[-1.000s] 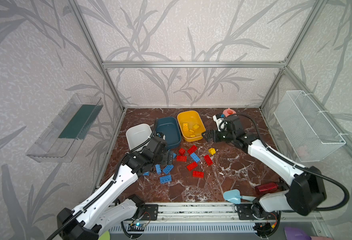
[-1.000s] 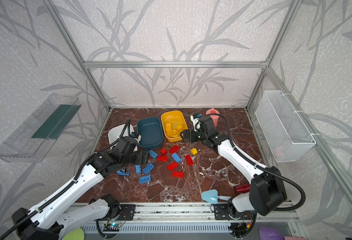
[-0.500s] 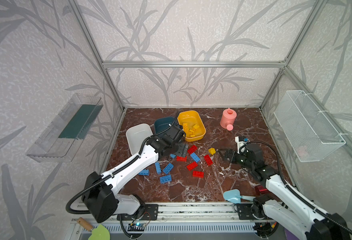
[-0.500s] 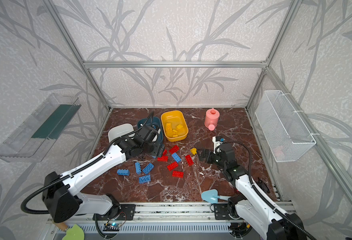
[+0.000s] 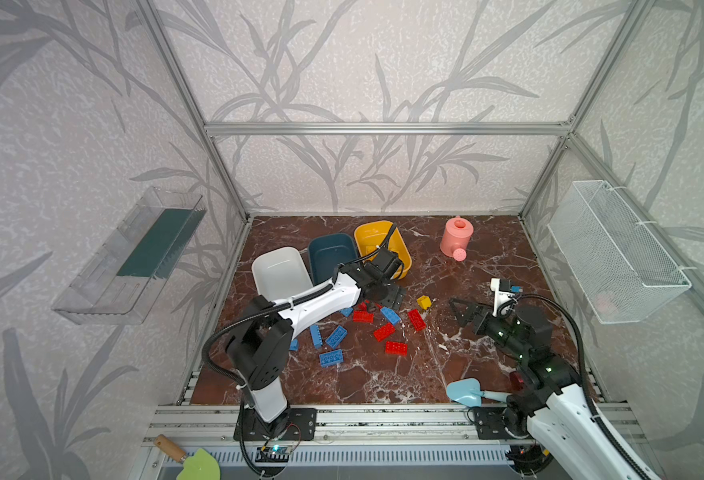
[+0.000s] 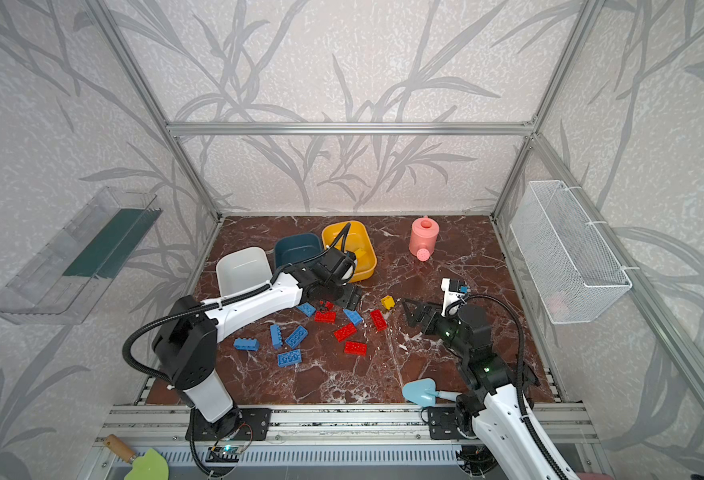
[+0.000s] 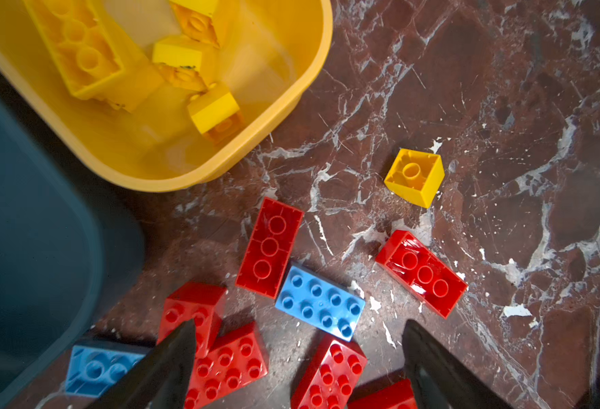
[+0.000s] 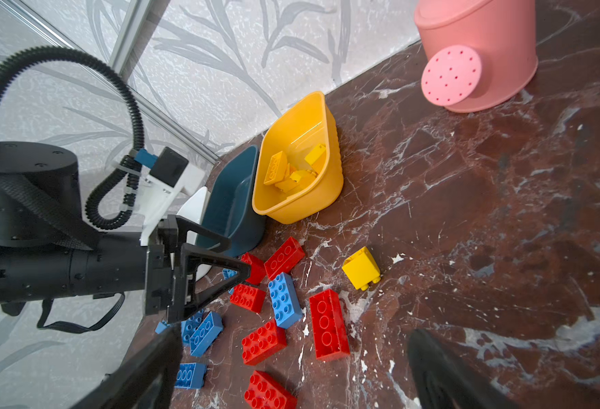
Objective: Sort the legos into containers by color
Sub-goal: 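Draw the right gripper back while the left gripper reaches the small yellow brick, then lower the left gripper and close it on the small yellow brick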
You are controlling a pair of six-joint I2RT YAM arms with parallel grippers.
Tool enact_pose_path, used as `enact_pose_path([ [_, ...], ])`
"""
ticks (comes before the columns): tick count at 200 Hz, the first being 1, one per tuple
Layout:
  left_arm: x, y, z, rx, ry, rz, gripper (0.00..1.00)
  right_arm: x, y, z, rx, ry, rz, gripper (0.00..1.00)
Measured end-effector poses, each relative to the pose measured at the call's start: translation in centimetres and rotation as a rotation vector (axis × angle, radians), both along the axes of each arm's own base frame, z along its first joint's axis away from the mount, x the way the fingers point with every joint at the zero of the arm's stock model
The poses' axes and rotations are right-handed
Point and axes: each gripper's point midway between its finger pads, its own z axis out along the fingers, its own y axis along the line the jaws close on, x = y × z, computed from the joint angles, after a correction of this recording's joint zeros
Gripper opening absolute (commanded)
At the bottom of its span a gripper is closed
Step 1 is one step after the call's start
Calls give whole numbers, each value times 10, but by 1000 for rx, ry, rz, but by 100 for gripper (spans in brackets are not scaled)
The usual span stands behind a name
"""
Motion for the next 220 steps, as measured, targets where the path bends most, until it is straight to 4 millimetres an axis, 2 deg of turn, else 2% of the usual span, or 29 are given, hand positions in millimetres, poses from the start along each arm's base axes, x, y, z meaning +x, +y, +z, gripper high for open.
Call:
enact_pose_path([
  [50,10,-29,-29,22,33,-30,88,-5,-4,-31,-29,55,-12,99],
  [96,15,-69,-31,-16,20,-80,88,-5,-4,-30,-29,46,-11,99],
  [131,12,-95,-35,-44,24,-125,88,-6,-4,-30,-30,40,-13,99],
  [182,3,-106,-52,-42,58,-156,88,-7,-5,-29,-32,28,-22,99],
  [220,8,-113,-59,-42,58,-161,85,-7,-6,-31,-34,32,-24,99],
])
